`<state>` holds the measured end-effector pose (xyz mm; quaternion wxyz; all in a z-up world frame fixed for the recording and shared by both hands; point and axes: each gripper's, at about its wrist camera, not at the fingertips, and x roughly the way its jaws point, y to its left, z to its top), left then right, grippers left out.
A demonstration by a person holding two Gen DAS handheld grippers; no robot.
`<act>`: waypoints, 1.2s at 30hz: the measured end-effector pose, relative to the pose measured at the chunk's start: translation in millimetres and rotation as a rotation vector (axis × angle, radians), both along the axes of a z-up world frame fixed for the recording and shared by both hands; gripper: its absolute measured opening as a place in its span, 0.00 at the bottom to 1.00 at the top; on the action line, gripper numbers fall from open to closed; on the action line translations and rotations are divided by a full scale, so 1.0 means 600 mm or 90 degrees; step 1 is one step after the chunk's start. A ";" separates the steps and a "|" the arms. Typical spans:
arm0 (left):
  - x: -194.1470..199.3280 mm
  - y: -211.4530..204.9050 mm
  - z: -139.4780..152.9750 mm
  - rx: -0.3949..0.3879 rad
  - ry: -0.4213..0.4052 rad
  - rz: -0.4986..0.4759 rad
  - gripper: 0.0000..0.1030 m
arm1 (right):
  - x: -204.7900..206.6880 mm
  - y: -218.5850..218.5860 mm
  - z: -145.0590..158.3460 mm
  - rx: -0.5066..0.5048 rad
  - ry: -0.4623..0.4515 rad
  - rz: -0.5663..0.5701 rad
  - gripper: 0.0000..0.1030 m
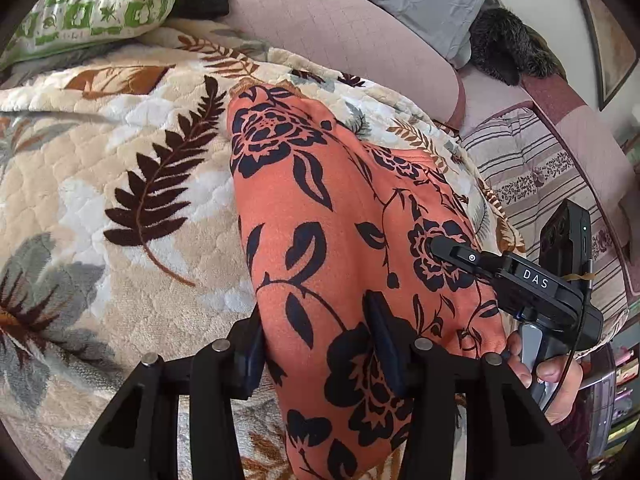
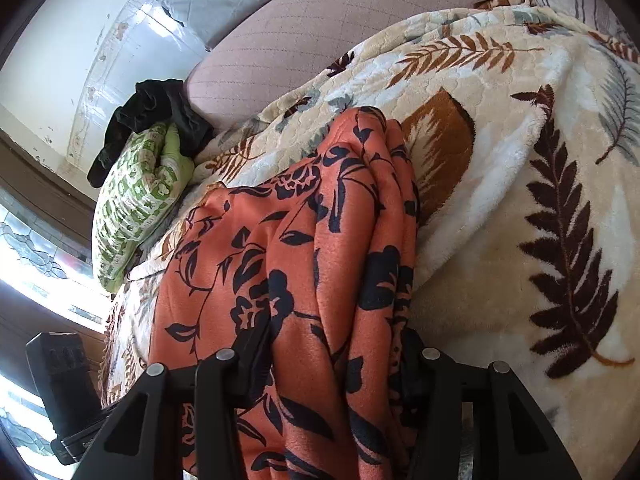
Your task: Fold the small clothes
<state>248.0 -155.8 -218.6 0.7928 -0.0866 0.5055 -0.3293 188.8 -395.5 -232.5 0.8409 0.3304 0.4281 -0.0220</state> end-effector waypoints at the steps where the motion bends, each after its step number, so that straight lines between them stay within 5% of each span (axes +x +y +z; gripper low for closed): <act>1: -0.003 0.003 0.005 0.002 -0.005 -0.001 0.47 | -0.003 0.004 0.005 -0.008 0.000 -0.001 0.49; 12: -0.029 0.037 0.010 0.042 -0.008 0.012 0.46 | -0.044 0.081 0.026 -0.066 0.065 -0.016 0.45; 23: -0.110 0.119 0.046 0.108 -0.077 0.017 0.45 | -0.082 0.163 0.040 -0.036 0.019 0.030 0.43; 29: -0.135 0.184 0.028 0.105 -0.040 0.041 0.45 | -0.095 0.208 0.037 -0.024 0.013 0.056 0.43; 36: -0.186 0.184 0.017 0.203 -0.119 0.048 0.45 | -0.122 0.222 0.034 0.004 0.006 0.033 0.46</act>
